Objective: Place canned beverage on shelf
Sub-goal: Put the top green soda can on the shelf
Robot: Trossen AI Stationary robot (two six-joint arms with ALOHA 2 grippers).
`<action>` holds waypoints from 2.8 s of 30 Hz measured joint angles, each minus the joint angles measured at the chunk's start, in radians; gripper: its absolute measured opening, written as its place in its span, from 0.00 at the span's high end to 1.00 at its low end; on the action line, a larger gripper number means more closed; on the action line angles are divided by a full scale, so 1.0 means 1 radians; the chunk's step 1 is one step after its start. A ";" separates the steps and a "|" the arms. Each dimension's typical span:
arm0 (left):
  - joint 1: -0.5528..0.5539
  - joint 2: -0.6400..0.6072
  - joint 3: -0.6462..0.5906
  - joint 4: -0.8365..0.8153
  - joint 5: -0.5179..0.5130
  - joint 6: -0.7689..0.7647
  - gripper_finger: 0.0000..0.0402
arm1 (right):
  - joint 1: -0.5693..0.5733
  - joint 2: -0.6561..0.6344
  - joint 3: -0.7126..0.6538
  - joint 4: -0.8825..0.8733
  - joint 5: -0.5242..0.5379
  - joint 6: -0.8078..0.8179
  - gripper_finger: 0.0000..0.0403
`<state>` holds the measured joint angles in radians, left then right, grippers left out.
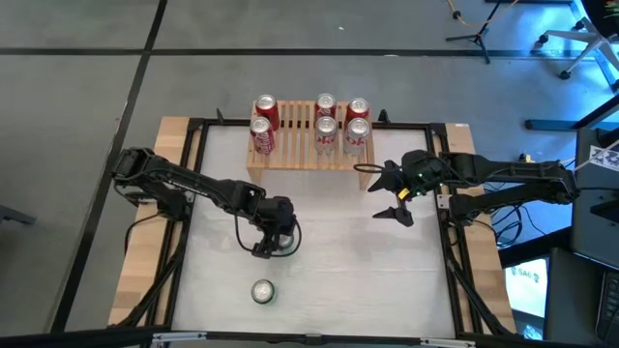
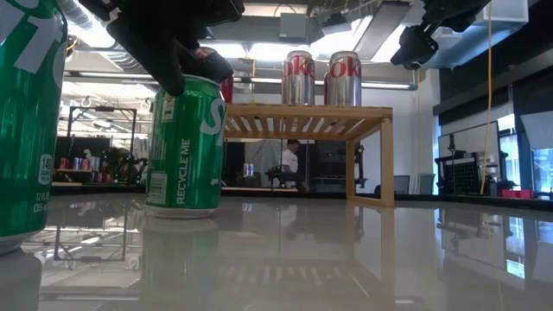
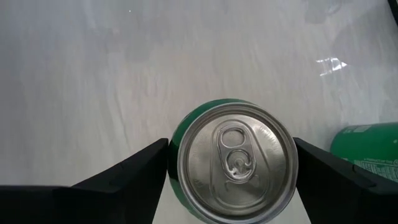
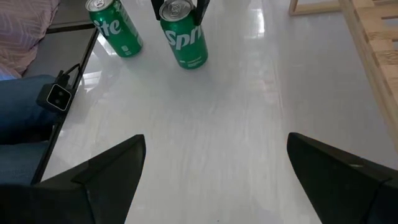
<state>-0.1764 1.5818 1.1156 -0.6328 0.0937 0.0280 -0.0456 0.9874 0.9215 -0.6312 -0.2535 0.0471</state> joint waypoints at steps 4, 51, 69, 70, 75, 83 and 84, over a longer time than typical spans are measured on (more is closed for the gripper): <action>0.000 0.000 0.000 0.001 -0.008 -0.002 0.27 | 0.000 0.000 0.000 0.000 0.000 0.000 0.04; -0.034 -0.046 0.023 0.001 -0.189 -0.081 0.12 | 0.000 0.000 0.000 -0.001 0.000 0.000 0.04; -0.043 -0.053 0.200 -0.015 -0.180 -0.104 0.12 | 0.000 0.000 0.000 -0.001 0.000 0.000 0.04; -0.043 -0.053 0.200 -0.017 -0.178 -0.106 0.12 | 0.000 0.000 0.000 -0.001 0.001 0.000 0.04; -0.065 -0.053 0.201 -0.016 -0.178 -0.105 0.12 | 0.000 0.000 0.000 0.000 0.000 0.000 0.04; -0.059 -0.053 0.201 -0.015 -0.184 -0.341 0.12 | 0.000 0.000 0.000 0.000 0.001 0.000 0.04; -0.049 -0.053 0.201 -0.015 -0.165 -0.394 0.12 | 0.000 0.000 0.000 0.000 0.001 0.000 0.04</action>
<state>-0.2253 1.5288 1.3167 -0.6476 -0.0718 -0.3660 -0.0459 0.9878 0.9215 -0.6315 -0.2528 0.0467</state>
